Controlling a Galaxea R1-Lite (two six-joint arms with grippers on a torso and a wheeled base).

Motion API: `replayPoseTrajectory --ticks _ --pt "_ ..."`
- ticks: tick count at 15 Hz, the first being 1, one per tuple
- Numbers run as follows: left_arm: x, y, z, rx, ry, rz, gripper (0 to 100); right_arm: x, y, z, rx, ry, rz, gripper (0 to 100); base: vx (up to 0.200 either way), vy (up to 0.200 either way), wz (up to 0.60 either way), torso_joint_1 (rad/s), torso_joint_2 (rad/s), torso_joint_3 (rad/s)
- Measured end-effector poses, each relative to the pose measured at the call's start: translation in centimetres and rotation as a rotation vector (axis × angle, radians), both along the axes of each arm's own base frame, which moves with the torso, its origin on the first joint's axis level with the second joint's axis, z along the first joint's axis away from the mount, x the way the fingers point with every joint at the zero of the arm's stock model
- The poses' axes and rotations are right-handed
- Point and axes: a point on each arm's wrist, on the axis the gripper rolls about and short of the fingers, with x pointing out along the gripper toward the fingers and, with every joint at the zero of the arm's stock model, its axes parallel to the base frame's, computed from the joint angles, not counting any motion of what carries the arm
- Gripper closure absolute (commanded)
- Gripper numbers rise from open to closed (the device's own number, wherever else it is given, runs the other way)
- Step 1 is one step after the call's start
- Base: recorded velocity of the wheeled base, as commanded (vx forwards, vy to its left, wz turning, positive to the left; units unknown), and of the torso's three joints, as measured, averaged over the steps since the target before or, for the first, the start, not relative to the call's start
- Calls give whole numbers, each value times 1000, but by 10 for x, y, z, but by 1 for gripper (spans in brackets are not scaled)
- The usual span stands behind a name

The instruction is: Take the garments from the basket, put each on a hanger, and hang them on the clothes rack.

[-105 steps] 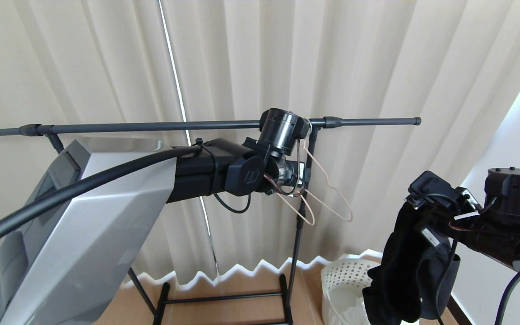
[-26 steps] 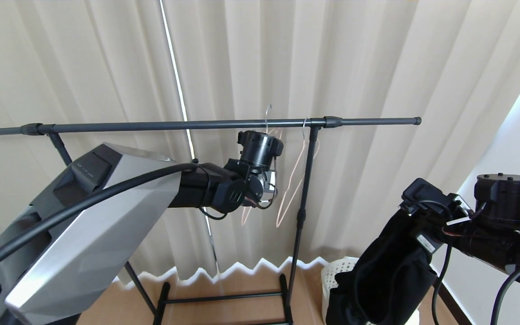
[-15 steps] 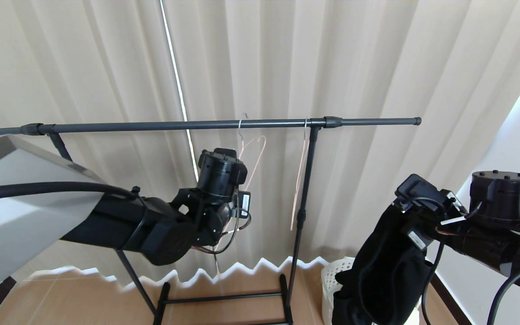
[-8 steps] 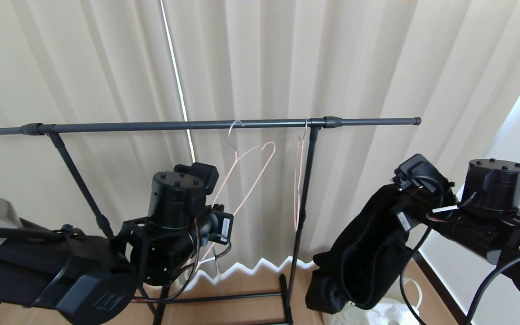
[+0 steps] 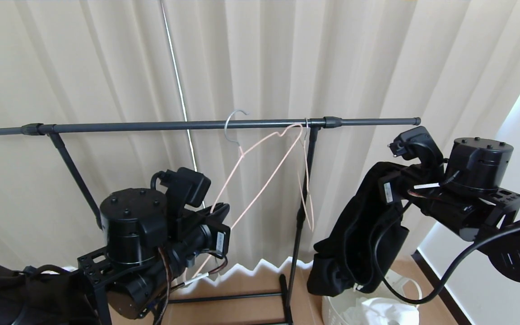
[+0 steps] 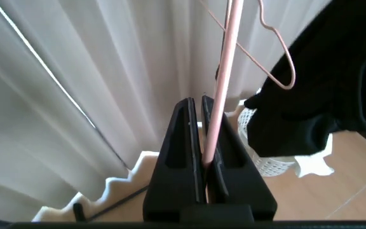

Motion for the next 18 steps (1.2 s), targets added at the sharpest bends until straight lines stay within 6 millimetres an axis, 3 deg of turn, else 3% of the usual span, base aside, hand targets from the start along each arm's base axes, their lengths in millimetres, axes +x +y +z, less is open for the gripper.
replayPoseTrajectory --ticks 13,18 --pt "-56 21 -27 154 53 -363 100 31 12 4 75 -45 -135 100 0 0 0 0 0 0" --pt "-54 16 -30 161 61 -367 100 27 16 -1 70 -28 -119 100 0 0 0 0 0 0"
